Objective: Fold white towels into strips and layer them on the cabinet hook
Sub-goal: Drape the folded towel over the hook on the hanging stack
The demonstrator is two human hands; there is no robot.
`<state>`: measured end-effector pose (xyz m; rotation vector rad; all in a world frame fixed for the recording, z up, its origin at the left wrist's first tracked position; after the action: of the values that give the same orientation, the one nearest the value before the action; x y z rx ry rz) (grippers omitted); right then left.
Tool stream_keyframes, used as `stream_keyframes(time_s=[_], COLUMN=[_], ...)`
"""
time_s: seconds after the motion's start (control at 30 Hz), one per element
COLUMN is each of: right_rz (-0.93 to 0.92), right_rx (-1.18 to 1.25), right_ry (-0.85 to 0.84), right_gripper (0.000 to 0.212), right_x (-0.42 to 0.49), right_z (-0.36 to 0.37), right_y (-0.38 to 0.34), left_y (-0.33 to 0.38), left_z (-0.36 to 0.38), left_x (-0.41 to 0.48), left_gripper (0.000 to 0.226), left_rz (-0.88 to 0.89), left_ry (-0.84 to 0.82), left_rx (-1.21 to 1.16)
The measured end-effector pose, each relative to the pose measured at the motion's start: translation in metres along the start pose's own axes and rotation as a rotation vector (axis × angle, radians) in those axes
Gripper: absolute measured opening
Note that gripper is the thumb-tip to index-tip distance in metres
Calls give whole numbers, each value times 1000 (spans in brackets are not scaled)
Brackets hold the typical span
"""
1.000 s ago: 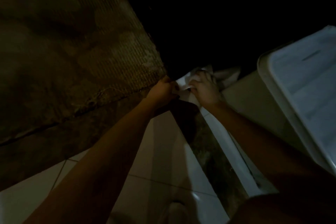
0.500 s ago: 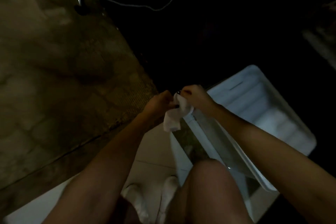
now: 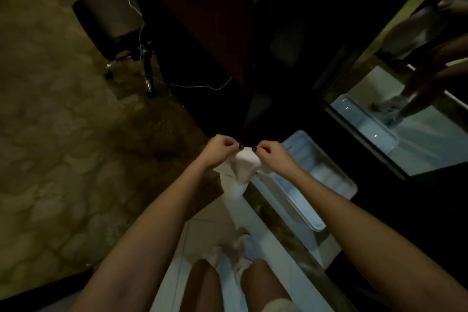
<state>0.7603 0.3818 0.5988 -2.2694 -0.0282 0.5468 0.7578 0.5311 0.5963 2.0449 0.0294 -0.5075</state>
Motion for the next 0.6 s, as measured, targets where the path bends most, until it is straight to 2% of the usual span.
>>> stream_keyframes(time_s=[0.1, 0.2, 0.27, 0.37, 0.5, 0.6], right_rz=[22, 21, 29, 70, 67, 23], right_rx=[71, 174, 252, 353, 414, 348], right_ry=[37, 106, 185, 340, 517, 538], right_gripper=[18, 18, 24, 27, 18, 17], right_x=[-53, -101, -139, -205, -281, -331], right_z=[-36, -75, -97, -112, -129, -145], right_y=[-28, -41, -34, -9, 10, 17], left_y=[55, 109, 141, 182, 206, 204], left_z=[-8, -15, -12, 18, 75, 107], left_x=[-41, -74, -96, -134, -174, -200], left_gripper=[24, 29, 25, 14, 14, 28], left_rz=[36, 77, 126, 229, 314, 275], left_ry=[-100, -105, -111, -220, -401, -464], left_rx=[27, -39, -48, -8, 241, 381])
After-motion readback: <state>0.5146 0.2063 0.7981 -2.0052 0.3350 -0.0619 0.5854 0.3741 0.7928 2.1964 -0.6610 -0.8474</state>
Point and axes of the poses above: each hand's wrist, its own x-axis towards the middle knuckle, its own z-axis out of the palm, y = z × x, the point moved 10 cm from there along x, towards the middle knuckle, and after that the axes turned 2 degrees about x, right-handed, at the moved point
